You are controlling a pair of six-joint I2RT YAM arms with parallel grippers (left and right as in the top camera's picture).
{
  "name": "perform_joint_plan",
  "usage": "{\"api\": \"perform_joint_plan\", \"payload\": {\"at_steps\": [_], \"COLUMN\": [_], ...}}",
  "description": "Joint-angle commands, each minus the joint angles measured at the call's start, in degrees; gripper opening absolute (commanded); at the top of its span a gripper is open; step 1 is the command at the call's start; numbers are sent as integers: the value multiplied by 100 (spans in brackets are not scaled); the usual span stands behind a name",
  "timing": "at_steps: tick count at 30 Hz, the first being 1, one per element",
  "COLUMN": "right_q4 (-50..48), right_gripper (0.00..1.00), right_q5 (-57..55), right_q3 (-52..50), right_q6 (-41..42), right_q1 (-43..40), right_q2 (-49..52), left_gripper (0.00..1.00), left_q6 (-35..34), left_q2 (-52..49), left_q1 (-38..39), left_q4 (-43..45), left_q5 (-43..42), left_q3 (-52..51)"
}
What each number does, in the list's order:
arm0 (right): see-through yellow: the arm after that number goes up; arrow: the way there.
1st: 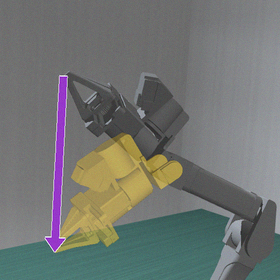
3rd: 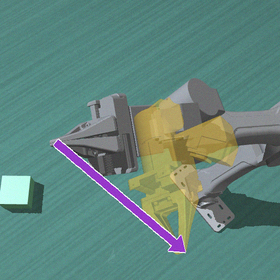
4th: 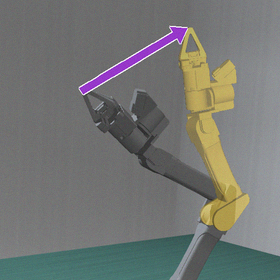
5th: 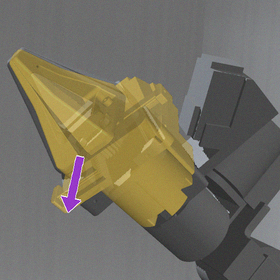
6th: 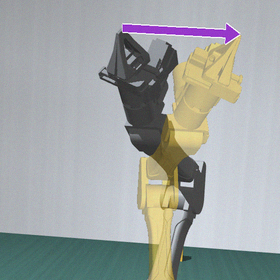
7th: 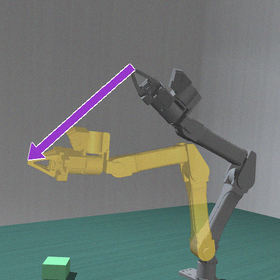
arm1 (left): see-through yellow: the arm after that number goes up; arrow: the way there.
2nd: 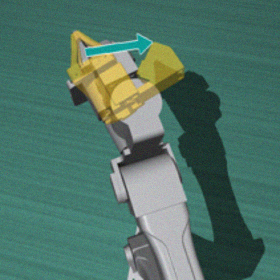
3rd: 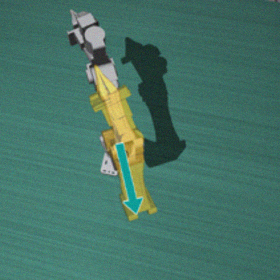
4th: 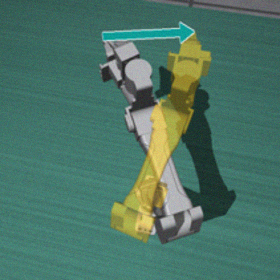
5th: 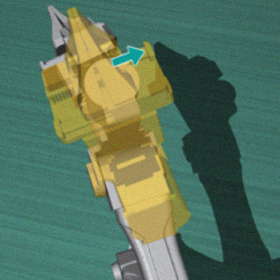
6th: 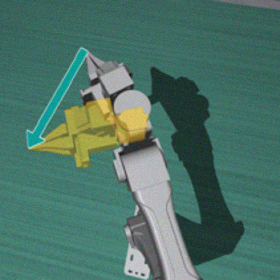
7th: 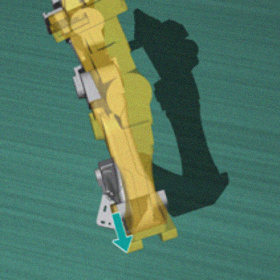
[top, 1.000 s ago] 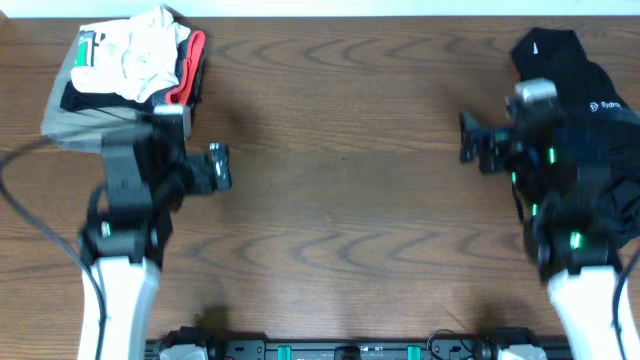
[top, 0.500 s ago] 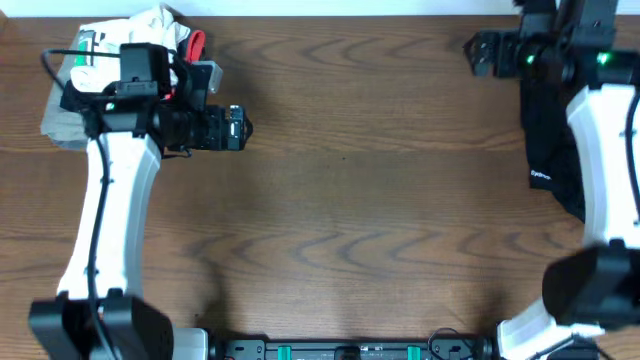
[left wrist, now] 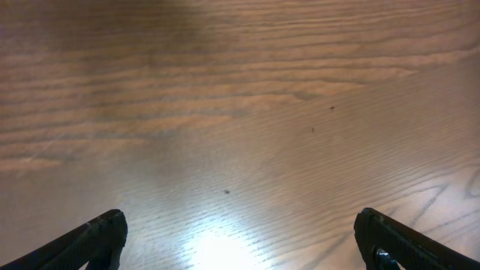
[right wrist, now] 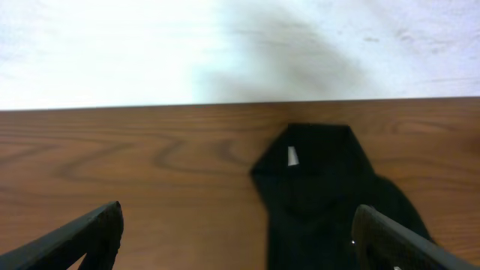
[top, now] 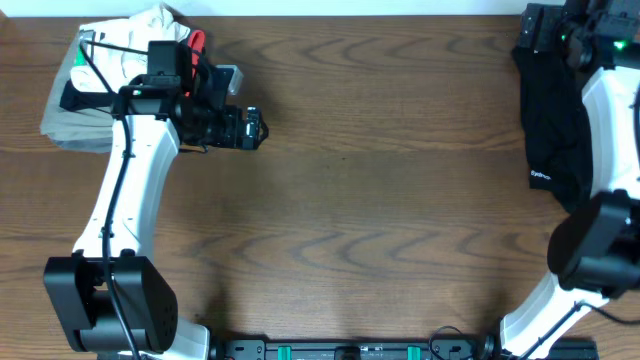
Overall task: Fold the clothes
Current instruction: 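Reach the right gripper to the black shirt and grasp it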
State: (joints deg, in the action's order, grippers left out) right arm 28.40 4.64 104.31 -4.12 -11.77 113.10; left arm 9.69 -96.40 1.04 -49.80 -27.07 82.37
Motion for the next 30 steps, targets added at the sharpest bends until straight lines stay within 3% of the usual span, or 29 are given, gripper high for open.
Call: {"api": "perform_joint_plan", "payload": {"at_steps": [1, 17, 19, 22, 30], "right_q4": [-122, -870, -1038, -1248, -1718], "right_gripper": [95, 90, 86, 72, 54], "right_q5": [-573, -269, -129, 181, 334], "right_q3": [61, 61, 61, 61, 61], "right_q6": [-396, -688, -680, -577, -170], "right_q1": [-118, -535, -533, -531, -531], "right_q2": [605, 2358, 2457, 2581, 2870], "left_gripper": [98, 98, 98, 98, 98], "left_q6": [33, 31, 28, 33, 31], "left_q2": [-7, -7, -7, -4, -7], "left_q1": [153, 387, 387, 387, 387], "left_q4": [52, 275, 273, 273, 278], "left_q5": [-96, -76, -76, -74, -55], "left_q3": [57, 57, 57, 57, 57]}}
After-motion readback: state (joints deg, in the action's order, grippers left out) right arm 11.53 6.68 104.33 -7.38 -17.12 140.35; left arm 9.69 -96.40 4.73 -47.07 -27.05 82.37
